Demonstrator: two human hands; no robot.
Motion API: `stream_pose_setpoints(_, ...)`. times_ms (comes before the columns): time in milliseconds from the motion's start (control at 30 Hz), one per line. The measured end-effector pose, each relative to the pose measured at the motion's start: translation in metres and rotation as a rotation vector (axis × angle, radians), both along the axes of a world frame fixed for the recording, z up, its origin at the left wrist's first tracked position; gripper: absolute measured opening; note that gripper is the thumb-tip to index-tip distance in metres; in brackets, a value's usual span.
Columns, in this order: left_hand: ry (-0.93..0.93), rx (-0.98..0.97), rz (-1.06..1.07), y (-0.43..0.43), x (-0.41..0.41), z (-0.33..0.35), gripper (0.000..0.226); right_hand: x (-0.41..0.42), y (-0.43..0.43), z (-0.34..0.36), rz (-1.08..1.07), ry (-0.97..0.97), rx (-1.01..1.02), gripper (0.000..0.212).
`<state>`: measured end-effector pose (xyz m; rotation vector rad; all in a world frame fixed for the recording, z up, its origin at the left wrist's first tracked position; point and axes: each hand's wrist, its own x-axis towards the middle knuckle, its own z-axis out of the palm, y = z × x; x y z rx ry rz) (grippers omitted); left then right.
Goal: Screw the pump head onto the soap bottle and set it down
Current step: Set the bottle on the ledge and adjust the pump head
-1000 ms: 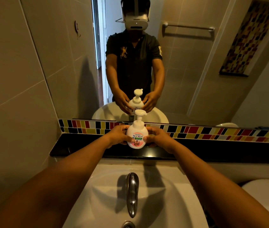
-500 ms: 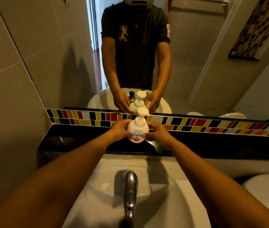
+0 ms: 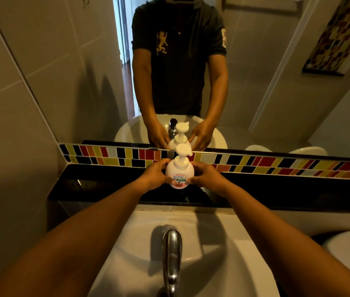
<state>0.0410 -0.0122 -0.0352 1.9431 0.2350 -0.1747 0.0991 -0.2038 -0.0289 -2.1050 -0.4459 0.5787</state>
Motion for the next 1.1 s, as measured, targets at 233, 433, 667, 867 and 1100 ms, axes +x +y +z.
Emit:
stream_pose_setpoints(233,-0.006,-0.046,0.010,0.002,-0.002,-0.005,0.070,0.011,-0.019,0.067,0.110,-0.011,0.122,0.055)
stream_pose_setpoints(433,0.008,-0.069,0.003,0.002,-0.001,-0.004,0.066,0.010,-0.008,0.093,0.237,-0.020,0.121,0.051)
stream_pose_setpoints(667,0.014,-0.041,0.007,0.004,0.000,-0.006,0.061,0.008,0.006,0.087,0.165,-0.019,0.130,0.044)
stream_pose_setpoints(867,0.008,-0.033,0.013,0.002,-0.001,-0.006,0.061,0.007,0.015,0.076,0.067,-0.096,0.154,0.043)
stream_pose_setpoints(1100,0.003,-0.018,0.024,0.000,-0.002,-0.006,0.065,0.004,0.019,0.070,0.016,-0.167,0.186,0.043)
